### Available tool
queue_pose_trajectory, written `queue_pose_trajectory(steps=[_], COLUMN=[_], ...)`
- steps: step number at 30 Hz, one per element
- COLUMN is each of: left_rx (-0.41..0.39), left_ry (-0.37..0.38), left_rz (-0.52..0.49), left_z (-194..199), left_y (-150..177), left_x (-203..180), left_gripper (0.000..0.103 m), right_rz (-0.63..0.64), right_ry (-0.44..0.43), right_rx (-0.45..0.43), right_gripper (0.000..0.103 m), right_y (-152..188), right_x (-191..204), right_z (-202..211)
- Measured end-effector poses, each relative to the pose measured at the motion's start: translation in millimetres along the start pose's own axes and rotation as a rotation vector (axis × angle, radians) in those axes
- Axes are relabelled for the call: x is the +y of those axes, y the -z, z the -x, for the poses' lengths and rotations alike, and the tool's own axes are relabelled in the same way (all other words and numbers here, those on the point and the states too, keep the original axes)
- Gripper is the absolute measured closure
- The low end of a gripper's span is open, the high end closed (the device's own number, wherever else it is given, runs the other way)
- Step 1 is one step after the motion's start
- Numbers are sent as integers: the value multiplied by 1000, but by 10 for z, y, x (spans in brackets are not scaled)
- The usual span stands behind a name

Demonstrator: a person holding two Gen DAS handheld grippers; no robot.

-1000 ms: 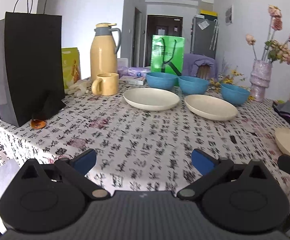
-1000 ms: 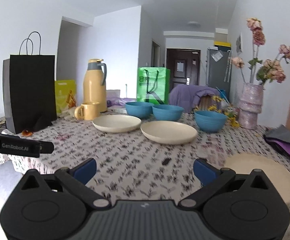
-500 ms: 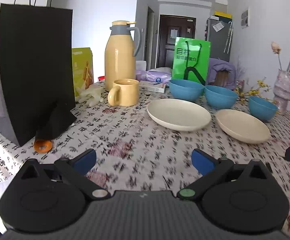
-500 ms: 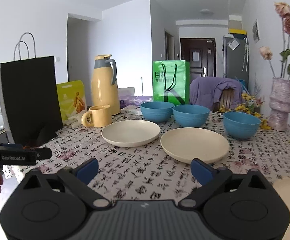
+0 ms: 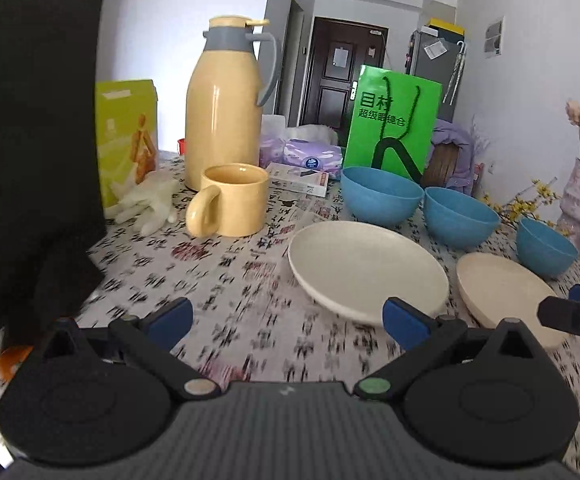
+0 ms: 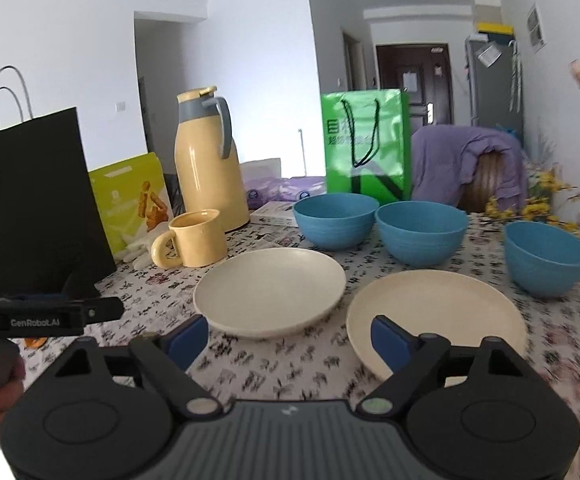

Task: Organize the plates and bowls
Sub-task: 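Close the left gripper on the cream plate rim while the right gripper grips it too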

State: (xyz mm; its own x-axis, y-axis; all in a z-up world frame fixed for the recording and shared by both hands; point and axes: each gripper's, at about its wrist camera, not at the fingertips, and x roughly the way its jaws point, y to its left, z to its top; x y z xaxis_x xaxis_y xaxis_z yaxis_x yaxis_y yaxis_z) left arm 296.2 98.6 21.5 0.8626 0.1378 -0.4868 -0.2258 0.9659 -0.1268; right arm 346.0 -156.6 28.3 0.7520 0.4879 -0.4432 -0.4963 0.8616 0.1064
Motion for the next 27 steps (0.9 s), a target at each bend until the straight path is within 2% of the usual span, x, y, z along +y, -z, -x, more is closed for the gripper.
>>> queue_pose_trajectory(steps=[3, 4, 6, 9, 13, 15, 20, 23, 25, 27], left_rx=[8, 17, 47, 102, 176, 197, 230, 250, 258, 246], left_ry=[24, 31, 35, 46, 57, 62, 86, 96, 94, 94], left_rz=[29, 36, 49, 88, 155, 176, 201, 207, 206, 206], left_z=[-264, -365, -568, -878, -1231, -1352, -1548, -1625, -1675, -1695], left_y=[-147, -193, -271, -366, -422, -429, -396, -363, -335, -314], left_x=[15, 11, 10, 35, 76, 91, 119, 132, 140, 161], left_gripper=[4, 5, 17, 27, 37, 50, 62, 63, 66, 73], right_rz=[10, 1, -15, -15, -23, -39, -67, -81, -110, -122], right_ry=[-4, -3, -3, -2, 28, 41, 59, 69, 57, 48], right_rx=[20, 29, 51, 73, 115, 132, 180, 214, 230, 237], right_gripper=[27, 28, 32, 40, 43, 47, 62, 69, 79, 83], right_y=[-181, -243, -367, -501, -610, -634, -601, -548, -507, -481], right_x=[-61, -96, -162, -222, -329, -402, -521, -595, -657, -673], right_z=[-336, -446, -702, -1056, -1527, -1734, -2102, -2259, -2341, -2379])
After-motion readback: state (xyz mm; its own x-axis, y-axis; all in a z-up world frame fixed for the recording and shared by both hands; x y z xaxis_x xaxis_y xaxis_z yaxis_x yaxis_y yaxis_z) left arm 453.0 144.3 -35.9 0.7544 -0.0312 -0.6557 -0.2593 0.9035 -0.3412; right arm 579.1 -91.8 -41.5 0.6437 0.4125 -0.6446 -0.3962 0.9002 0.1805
